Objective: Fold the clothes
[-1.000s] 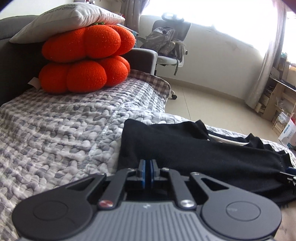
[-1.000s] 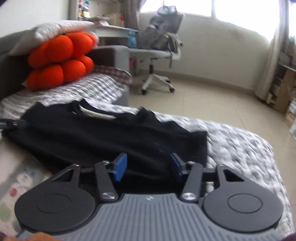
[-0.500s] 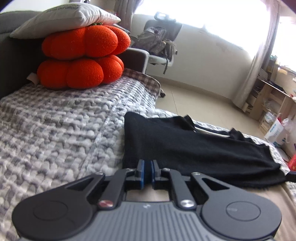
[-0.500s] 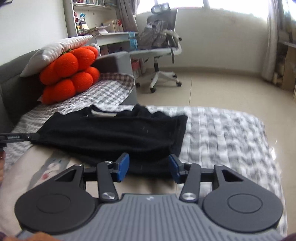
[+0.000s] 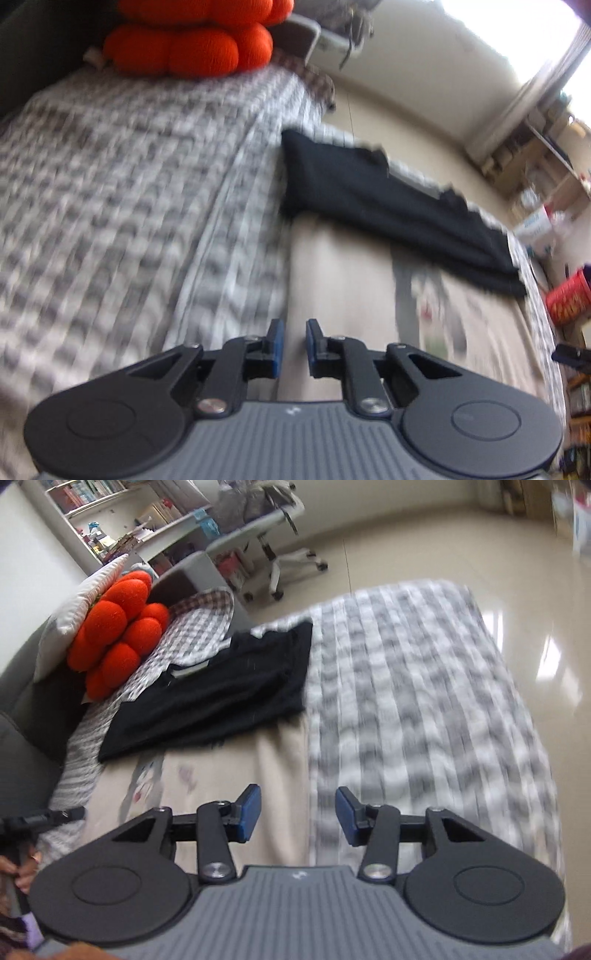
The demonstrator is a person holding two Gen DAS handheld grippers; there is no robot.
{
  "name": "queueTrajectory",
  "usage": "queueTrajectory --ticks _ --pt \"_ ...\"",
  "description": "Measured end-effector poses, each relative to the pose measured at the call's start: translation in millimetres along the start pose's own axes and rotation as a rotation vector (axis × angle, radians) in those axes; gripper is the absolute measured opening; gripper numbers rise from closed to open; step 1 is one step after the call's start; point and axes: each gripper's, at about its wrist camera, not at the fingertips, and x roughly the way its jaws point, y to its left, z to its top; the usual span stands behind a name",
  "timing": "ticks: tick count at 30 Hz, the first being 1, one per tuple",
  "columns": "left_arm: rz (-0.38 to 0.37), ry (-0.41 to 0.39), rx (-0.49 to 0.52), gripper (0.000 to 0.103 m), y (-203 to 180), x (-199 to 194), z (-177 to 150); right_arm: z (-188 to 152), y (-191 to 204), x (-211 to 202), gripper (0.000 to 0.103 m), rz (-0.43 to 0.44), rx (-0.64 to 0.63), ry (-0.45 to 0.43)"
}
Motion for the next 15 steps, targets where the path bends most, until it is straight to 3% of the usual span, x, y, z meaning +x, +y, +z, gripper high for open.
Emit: queueTrajectory --ticks 6,15 --pt "-0.093 0.08 -0.004 0.014 18 -22 -38 -30 -10 -30 0.039 0.07 0.042 0.08" --pt "-0.177 0.169 -0.012 0.018 35 -39 -72 -64 -8 -52 0.039 0.117 0.041 0.213"
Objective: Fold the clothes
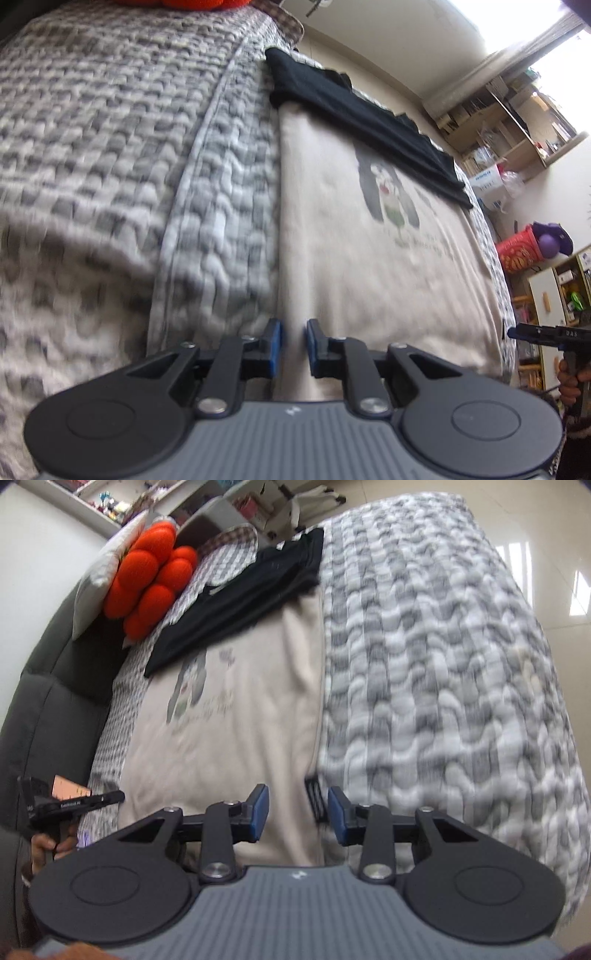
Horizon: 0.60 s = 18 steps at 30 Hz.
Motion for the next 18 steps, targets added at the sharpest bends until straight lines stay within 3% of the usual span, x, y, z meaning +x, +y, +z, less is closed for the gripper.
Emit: queueTrajectory --ticks 5,13,14,15,18 --pt "-0.026 0.028 0.002 0.019 10 3 -16 -13 -4 3 0.039 -0.032 -0.005 0.045" --pt "-0.088 0.053 -0.015 0.018 21 8 -25 -23 -17 9 0.038 0.028 0.072 0.073" --pt "-0.092 0.053 -0.015 0.017 21 8 -26 -23 -19 8 0.038 0.03 0.081 0.072" --pt "-0.092 0.043 -0.006 0.009 19 6 -27 -23 -20 8 0.038 0.032 0.09 0.072" --pt "-0.093 0.014 0.019 0.007 13 -1 -31 -23 -24 7 0.038 0.037 0.11 0.076"
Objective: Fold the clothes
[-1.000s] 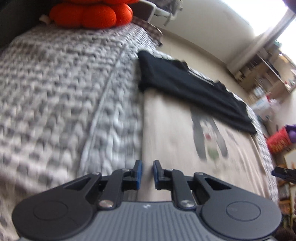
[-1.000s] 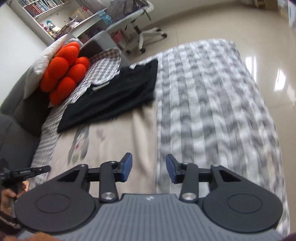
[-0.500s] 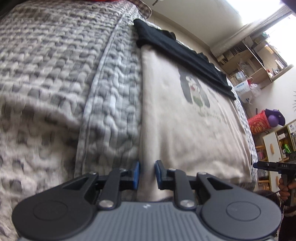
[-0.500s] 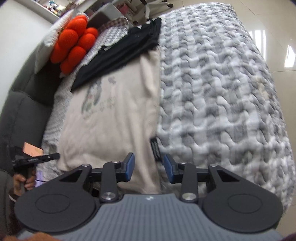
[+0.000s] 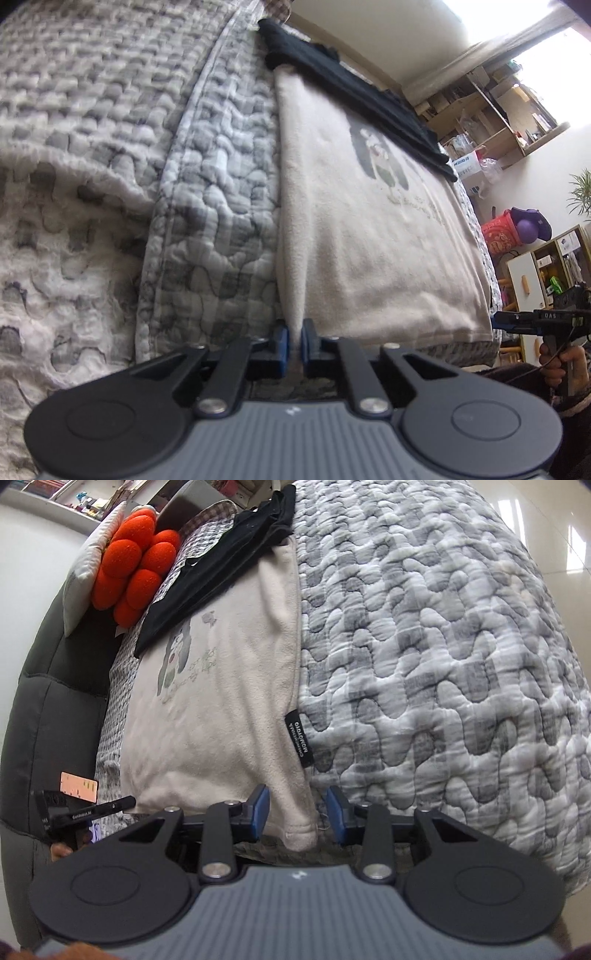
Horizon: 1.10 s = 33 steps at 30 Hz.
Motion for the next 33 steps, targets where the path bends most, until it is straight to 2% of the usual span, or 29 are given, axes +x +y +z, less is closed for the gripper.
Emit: queueTrajectory --ticks 5,9,11,13,17,22,27,30,33 --pt "0.024 -0.057 0.012 0.006 3 -17 -2 -1 -1 -4 0.041 0.008 0.016 -0.006" --pt "0.037 -0.011 0.011 0.007 12 -4 -3 -1 -5 -3 0.041 0.021 0.039 -0.006" --pt "0.029 -0.004 0.016 0.007 12 2 -2 -2 -5 1 0.038 0.013 0.039 -0.003" --pt "0.018 0.001 0.017 0.008 13 6 -1 -3 -3 4 0.029 0.001 0.035 -0.002" --pt "0.0 0.009 0.015 0.012 17 9 0 -6 1 9 0.022 -0.023 0.038 -0.011" --pt "0.012 0.013 0.022 0.014 13 11 0 -16 21 15 0.013 -0.116 -0.057 -0.045" --pt "0.027 0.034 0.051 0.013 4 13 -1 -27 38 22 0.013 -0.192 -0.152 -0.05" --pt "0.025 0.041 0.07 0.011 2 12 -2 -29 39 26 0.012 -0.176 -0.156 -0.027" --pt "-0.011 0.034 0.066 0.009 2 8 -4 -27 30 23 0.01 -0.094 -0.089 -0.025"
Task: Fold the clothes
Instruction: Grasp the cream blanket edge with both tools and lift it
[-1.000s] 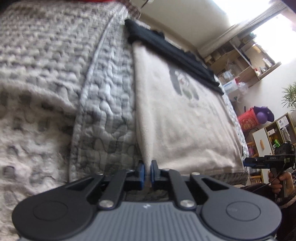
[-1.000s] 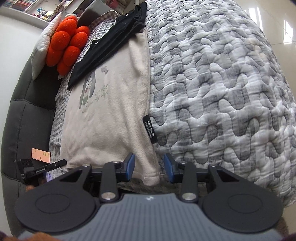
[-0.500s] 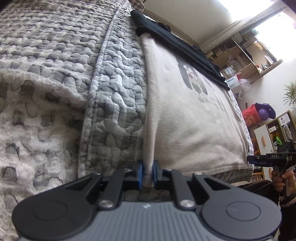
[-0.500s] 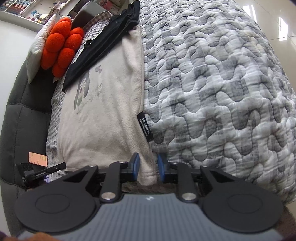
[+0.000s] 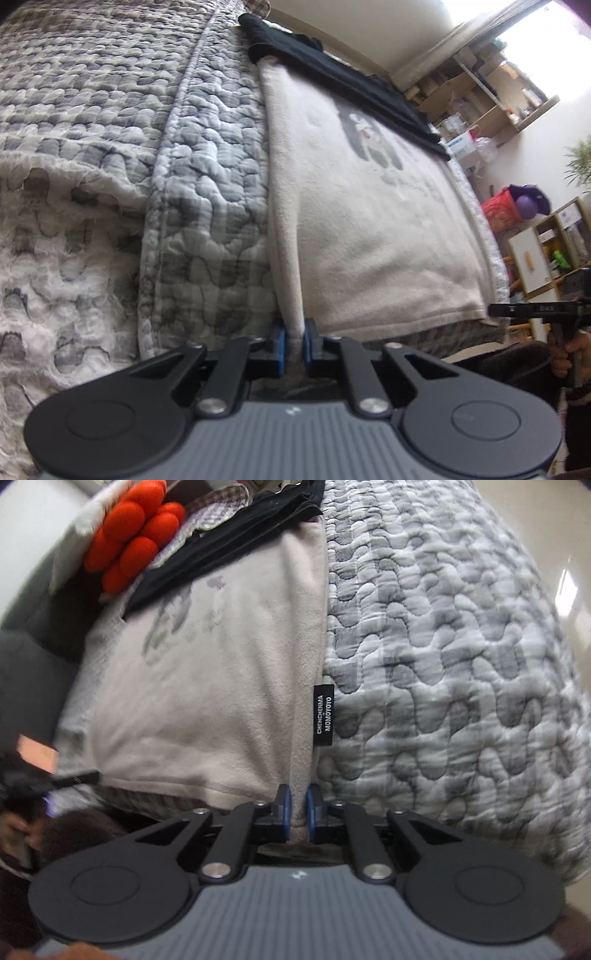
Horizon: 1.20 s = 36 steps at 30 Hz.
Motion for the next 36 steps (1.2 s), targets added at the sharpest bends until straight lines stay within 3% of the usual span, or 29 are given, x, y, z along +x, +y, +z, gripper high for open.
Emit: queueTrajectory --ticks 10,15,25,32,36 --pt "-0.354 -0.185 -0.183 0.008 22 -37 6 12 -27 -35 0.009 0.305 0.21 -0.11" --pt "-0.427 -0.271 -0.282 0.008 23 -42 22 31 -29 -47 0.009 0.385 0.291 -0.195" --pt "-0.337 -0.383 -0.528 0.008 36 -17 85 84 -39 -32 0.009 0.383 0.462 -0.342" --pt "-0.224 -0.38 -0.589 0.008 39 20 118 120 -54 10 0.009 0.338 0.561 -0.334" --pt "-0.179 -0.383 -0.602 0.008 42 39 126 125 -74 24 0.015 0.35 0.617 -0.32"
